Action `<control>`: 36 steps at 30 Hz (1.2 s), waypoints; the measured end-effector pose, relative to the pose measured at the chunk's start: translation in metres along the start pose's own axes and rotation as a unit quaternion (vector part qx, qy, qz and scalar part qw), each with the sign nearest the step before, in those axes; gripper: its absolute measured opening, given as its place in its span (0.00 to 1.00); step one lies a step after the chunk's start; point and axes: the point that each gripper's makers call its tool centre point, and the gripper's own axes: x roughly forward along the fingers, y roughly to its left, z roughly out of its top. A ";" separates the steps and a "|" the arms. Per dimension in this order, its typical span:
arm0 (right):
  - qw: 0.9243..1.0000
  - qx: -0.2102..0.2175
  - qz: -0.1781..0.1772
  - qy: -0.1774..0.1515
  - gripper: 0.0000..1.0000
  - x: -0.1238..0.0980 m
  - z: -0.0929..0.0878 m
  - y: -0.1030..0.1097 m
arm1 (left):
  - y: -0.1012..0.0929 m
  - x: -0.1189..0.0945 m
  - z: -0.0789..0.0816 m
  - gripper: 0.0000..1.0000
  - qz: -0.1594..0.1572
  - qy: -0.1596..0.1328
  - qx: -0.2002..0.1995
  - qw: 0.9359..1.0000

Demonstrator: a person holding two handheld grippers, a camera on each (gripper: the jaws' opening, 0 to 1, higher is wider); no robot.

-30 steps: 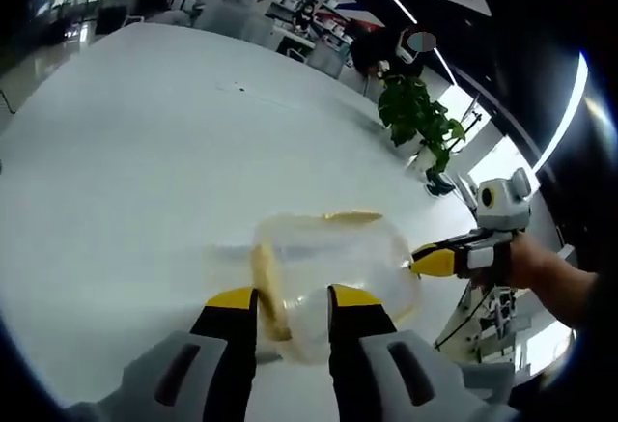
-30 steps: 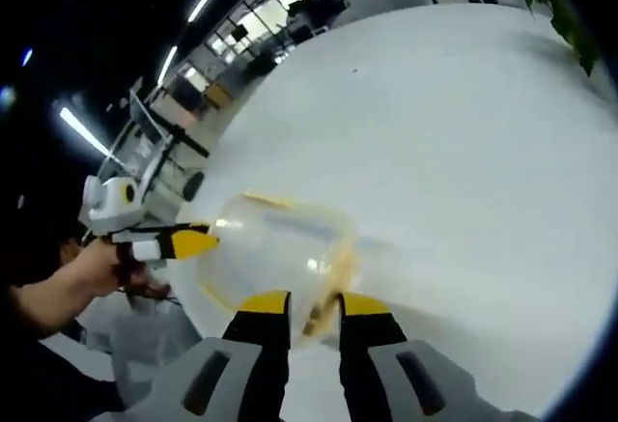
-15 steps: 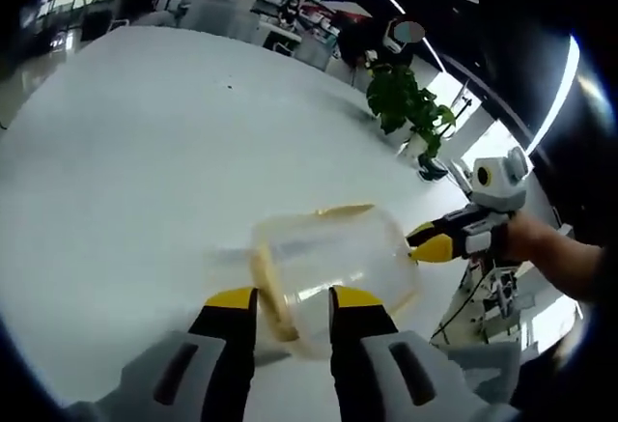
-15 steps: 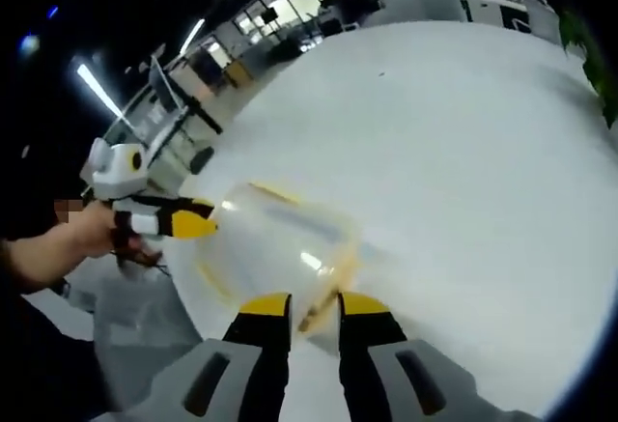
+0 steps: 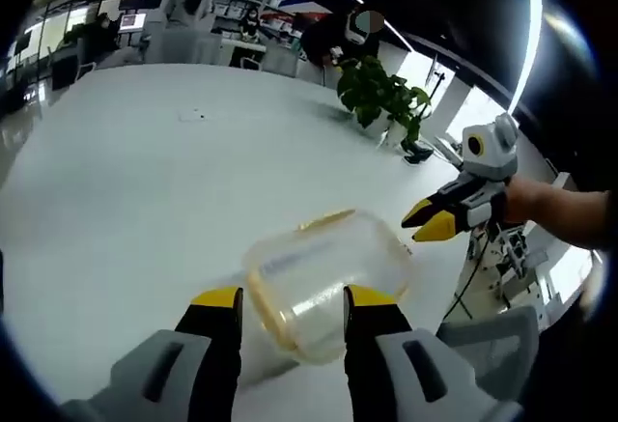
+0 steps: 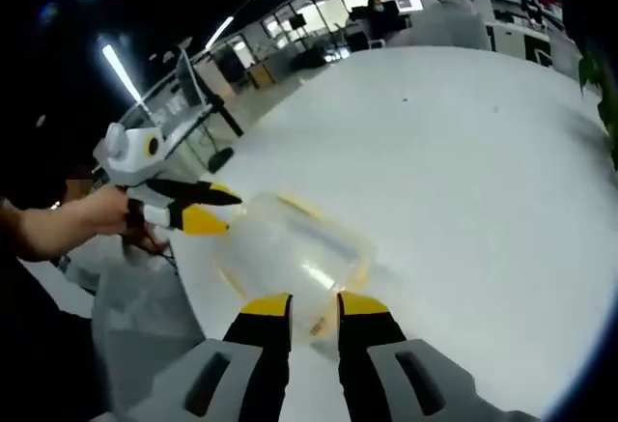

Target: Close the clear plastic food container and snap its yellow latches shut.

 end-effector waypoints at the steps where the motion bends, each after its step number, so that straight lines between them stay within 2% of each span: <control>1: 1.000 -0.008 0.002 0.000 0.16 0.001 0.002 0.001 | -0.001 0.000 0.001 0.41 -0.002 0.002 0.007 1.000; 9: 0.998 -0.061 0.023 0.007 0.16 0.012 0.010 0.016 | -0.015 0.004 0.006 0.40 -0.026 0.004 0.050 0.998; 12: 0.997 -0.058 0.041 0.000 0.16 0.015 0.015 0.025 | -0.019 0.005 0.003 0.40 -0.031 0.009 0.060 0.998; 21: 0.996 -0.074 0.045 -0.001 0.16 0.022 0.021 0.027 | -0.025 0.006 0.012 0.40 -0.046 0.000 0.068 0.997; 31: 0.994 -0.100 0.045 0.005 0.19 0.027 0.021 0.028 | -0.033 0.009 0.009 0.40 -0.065 0.004 0.095 0.993; 36: 0.993 -0.106 0.050 0.008 0.20 0.029 0.020 0.032 | -0.038 0.009 0.013 0.38 -0.076 -0.005 0.095 0.993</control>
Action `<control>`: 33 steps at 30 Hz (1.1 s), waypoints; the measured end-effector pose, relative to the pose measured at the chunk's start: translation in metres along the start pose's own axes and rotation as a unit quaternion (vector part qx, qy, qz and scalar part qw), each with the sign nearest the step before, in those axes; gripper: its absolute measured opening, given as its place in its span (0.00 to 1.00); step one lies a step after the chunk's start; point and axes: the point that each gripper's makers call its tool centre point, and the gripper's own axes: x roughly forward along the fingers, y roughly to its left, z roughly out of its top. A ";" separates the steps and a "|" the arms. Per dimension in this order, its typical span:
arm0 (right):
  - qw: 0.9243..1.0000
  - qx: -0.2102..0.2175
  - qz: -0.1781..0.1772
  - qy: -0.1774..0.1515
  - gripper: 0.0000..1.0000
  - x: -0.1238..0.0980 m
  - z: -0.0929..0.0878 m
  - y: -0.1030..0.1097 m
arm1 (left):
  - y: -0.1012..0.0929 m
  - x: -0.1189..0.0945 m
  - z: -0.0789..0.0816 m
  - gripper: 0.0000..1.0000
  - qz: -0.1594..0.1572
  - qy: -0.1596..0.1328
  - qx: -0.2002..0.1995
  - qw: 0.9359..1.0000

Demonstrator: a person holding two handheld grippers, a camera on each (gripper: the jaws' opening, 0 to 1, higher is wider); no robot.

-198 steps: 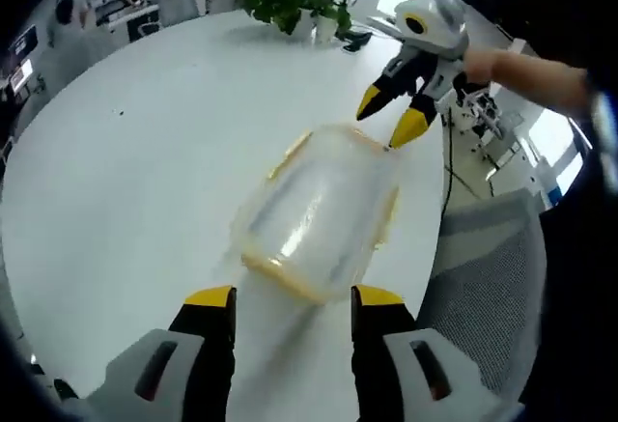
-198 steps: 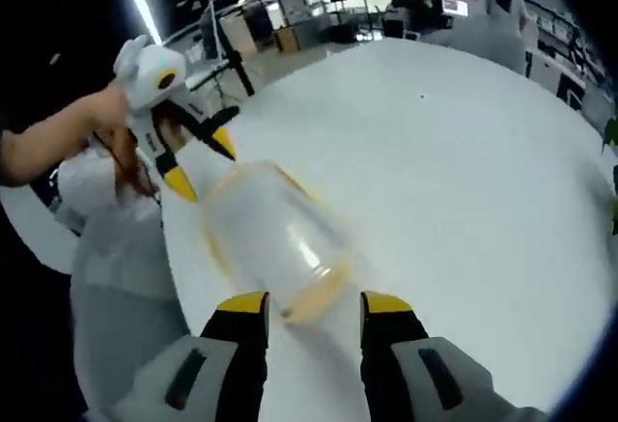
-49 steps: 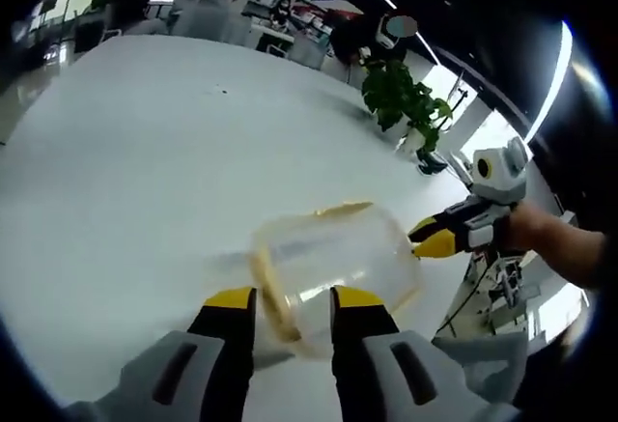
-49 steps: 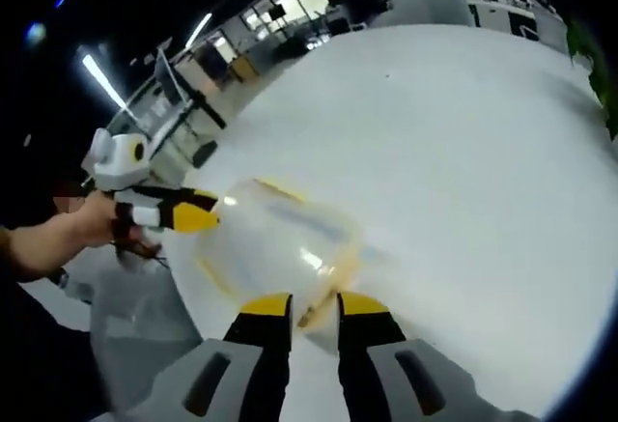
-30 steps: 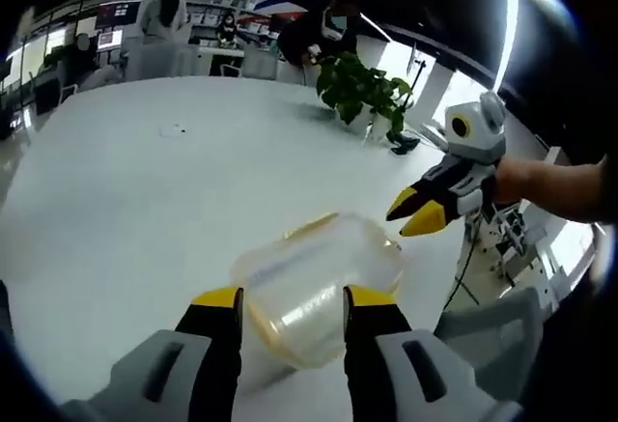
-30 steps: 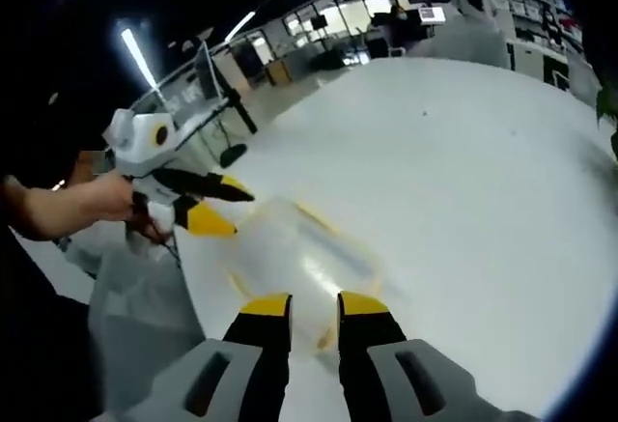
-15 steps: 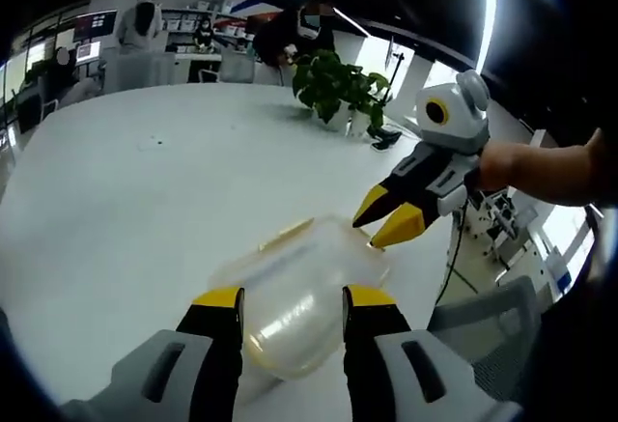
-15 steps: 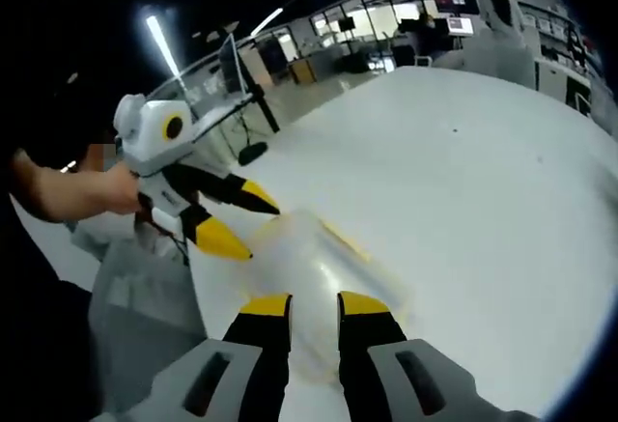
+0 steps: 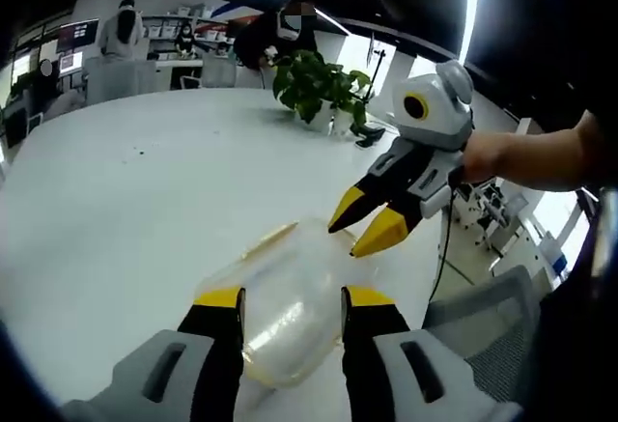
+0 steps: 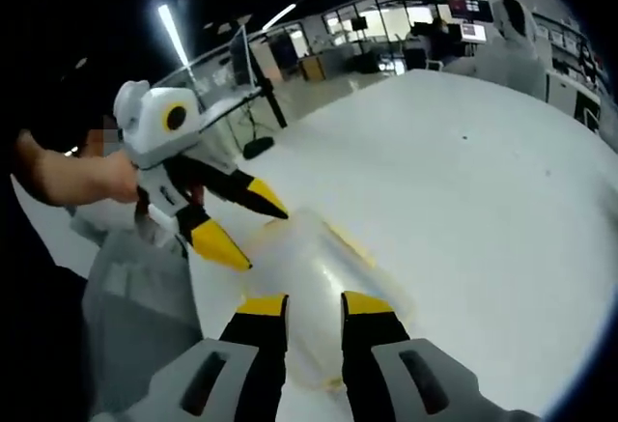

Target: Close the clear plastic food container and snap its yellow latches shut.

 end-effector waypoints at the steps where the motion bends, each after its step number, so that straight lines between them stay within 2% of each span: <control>1: 1.000 -0.001 0.000 0.003 0.21 0.001 -0.001 0.001 | 0.000 0.001 0.000 0.38 0.000 0.000 0.002 1.000; 3: 1.000 -0.012 0.000 0.001 0.20 0.002 0.001 0.002 | 0.000 0.002 0.000 0.38 0.000 0.001 0.007 1.000; 20: 1.000 -0.011 0.006 0.002 0.21 0.010 0.007 0.000 | -0.002 0.008 -0.002 0.37 -0.015 0.010 0.028 0.999; 33: 0.999 -0.047 0.020 0.008 0.22 0.022 0.012 0.004 | -0.003 0.017 -0.004 0.37 -0.032 0.022 0.055 0.998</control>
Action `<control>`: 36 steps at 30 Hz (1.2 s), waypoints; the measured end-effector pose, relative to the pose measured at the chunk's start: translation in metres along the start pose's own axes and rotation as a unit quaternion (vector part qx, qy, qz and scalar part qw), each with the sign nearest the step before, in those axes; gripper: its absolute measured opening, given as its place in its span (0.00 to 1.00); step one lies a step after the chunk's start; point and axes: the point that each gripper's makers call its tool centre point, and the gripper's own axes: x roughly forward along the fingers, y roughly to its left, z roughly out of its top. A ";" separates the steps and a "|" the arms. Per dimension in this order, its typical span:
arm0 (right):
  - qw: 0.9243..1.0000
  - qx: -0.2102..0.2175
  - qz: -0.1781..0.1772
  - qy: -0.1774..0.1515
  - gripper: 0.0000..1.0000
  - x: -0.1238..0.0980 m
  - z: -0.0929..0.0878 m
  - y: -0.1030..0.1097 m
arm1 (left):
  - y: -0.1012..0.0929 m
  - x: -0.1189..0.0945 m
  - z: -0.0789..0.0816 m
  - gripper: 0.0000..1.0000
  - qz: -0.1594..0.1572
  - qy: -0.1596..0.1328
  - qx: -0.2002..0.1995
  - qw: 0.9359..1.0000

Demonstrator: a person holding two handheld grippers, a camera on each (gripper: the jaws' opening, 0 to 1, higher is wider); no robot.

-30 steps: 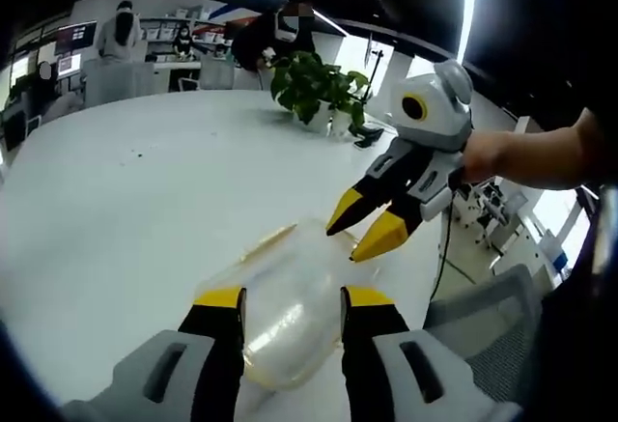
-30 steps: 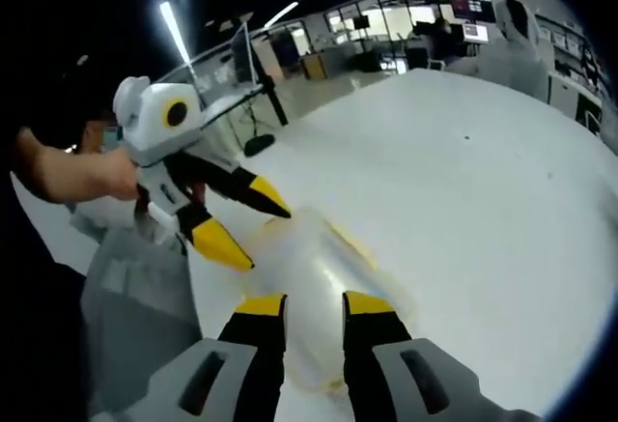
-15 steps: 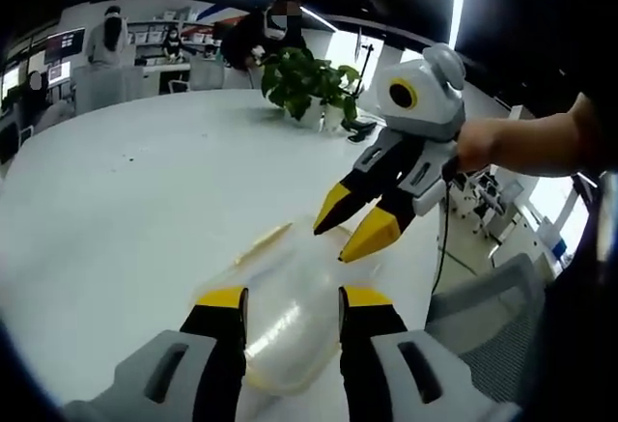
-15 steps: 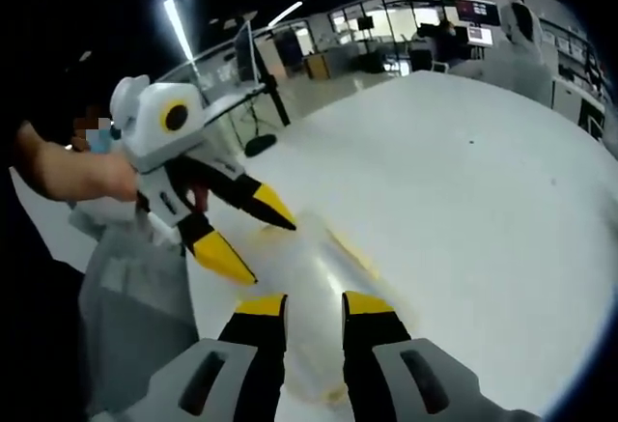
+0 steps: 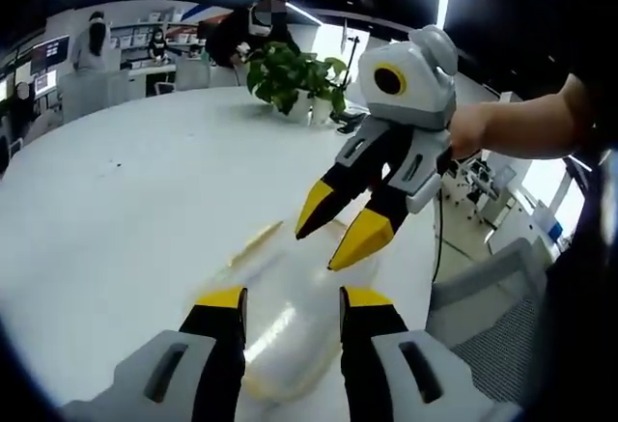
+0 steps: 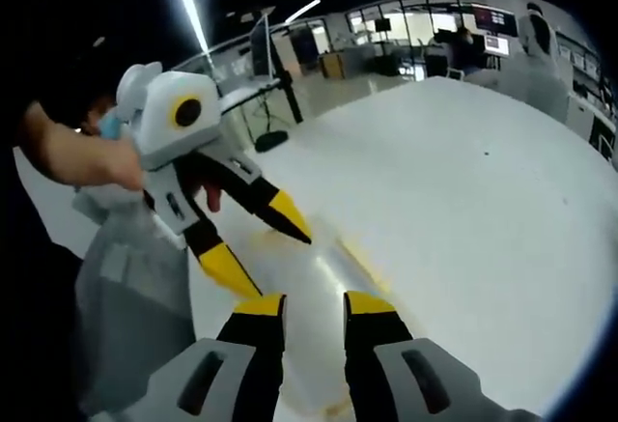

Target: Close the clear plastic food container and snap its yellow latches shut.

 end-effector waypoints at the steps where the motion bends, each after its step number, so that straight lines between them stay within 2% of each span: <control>1: 1.000 0.002 0.000 -0.001 0.22 0.001 0.001 -0.001 | 0.000 0.000 0.000 0.37 -0.001 0.000 -0.001 1.000; 6: 1.000 0.004 0.000 -0.002 0.22 0.003 0.003 -0.002 | 0.000 0.003 -0.005 0.36 -0.001 0.011 0.005 1.000; 12: 1.000 0.005 -0.002 0.000 0.22 0.005 0.003 -0.005 | -0.001 0.004 -0.004 0.36 -0.002 0.012 0.029 1.000; 16: 1.000 0.005 -0.004 -0.003 0.22 0.006 0.004 -0.006 | -0.002 0.005 -0.005 0.37 -0.005 0.011 0.031 0.999; 23: 1.000 0.008 -0.004 0.000 0.21 0.009 0.003 -0.009 | -0.007 0.005 -0.008 0.41 -0.005 0.020 0.071 0.997; 36: 1.000 0.002 -0.011 0.000 0.20 0.009 0.009 -0.018 | -0.008 0.007 -0.011 0.43 0.007 0.031 0.109 0.994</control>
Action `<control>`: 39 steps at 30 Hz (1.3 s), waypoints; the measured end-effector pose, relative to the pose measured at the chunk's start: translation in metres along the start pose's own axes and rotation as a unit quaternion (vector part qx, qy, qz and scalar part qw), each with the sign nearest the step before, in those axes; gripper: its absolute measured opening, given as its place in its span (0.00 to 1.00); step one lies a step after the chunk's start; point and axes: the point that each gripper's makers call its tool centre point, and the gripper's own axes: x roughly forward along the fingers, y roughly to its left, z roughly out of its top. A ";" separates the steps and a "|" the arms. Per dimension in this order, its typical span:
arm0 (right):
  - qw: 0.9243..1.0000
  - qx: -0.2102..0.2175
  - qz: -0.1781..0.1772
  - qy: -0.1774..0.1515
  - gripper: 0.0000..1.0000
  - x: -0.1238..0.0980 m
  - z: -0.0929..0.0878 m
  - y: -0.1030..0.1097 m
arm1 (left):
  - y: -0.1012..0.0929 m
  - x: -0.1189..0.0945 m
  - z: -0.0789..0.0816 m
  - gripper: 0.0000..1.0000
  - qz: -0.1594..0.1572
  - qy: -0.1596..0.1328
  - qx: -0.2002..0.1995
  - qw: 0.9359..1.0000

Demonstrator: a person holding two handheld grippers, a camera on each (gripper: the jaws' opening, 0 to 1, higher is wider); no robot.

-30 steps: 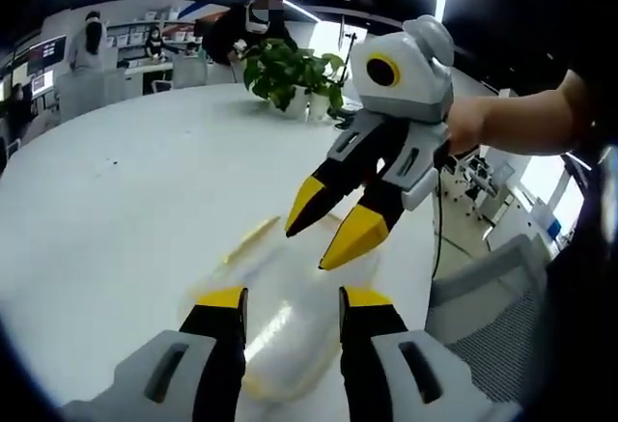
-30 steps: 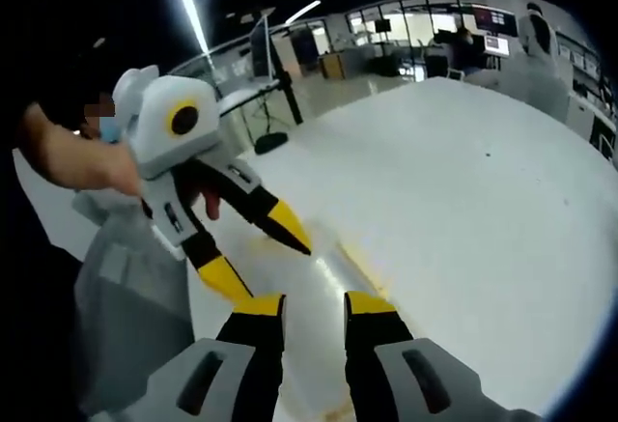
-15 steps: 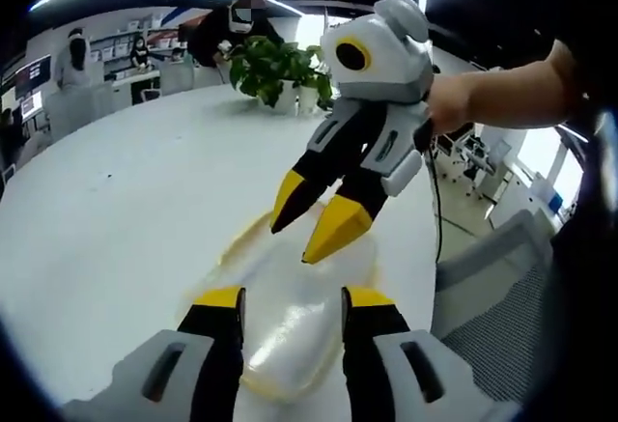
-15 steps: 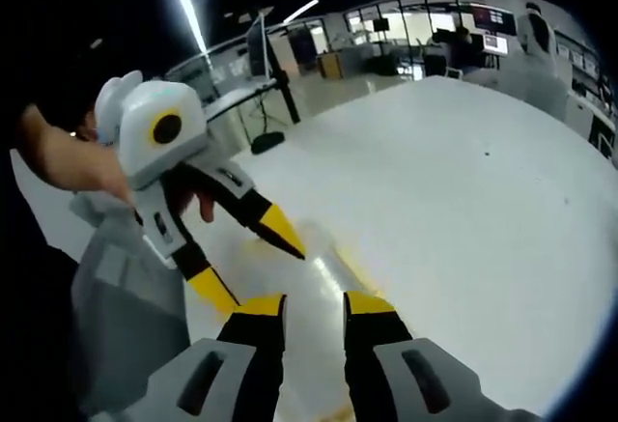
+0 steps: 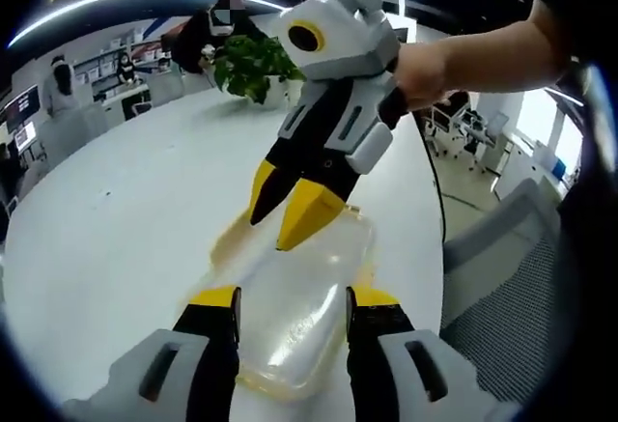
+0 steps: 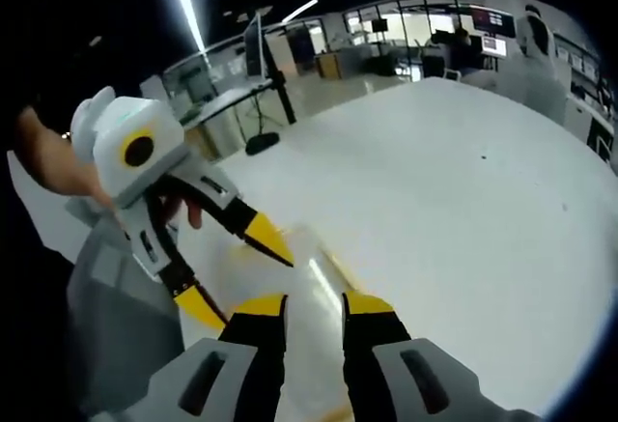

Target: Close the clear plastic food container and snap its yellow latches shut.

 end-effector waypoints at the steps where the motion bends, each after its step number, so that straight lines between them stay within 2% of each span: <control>1: 1.000 -0.002 0.000 0.001 0.20 0.000 0.000 0.000 | 0.000 0.000 0.000 0.43 0.001 0.000 0.001 1.000; 12: 1.000 -0.001 -0.015 0.006 0.20 0.008 0.001 -0.015 | -0.001 0.001 -0.001 0.45 0.009 0.003 0.017 1.000; 16: 0.999 0.030 -0.021 0.002 0.24 0.011 0.004 -0.021 | -0.004 0.003 -0.003 0.46 0.011 0.011 0.037 0.999; 19: 0.999 0.039 -0.016 0.004 0.25 0.013 0.003 -0.020 | -0.003 0.002 -0.002 0.46 0.012 0.007 0.031 0.999; 26: 0.999 0.037 -0.006 0.016 0.29 0.013 -0.003 -0.020 | -0.004 0.002 -0.003 0.46 0.012 0.005 0.031 0.999; 34: 0.999 0.012 0.005 0.033 0.28 0.010 -0.005 -0.018 | -0.005 0.002 -0.003 0.46 0.014 0.012 0.032 0.999; 37: 0.999 0.007 0.014 0.035 0.29 0.009 -0.001 -0.016 | -0.004 0.003 -0.002 0.46 0.015 0.021 0.031 0.999; 39: 0.999 -0.005 0.027 0.042 0.30 0.009 -0.001 -0.014 | -0.005 0.003 -0.001 0.46 0.011 0.037 0.035 0.999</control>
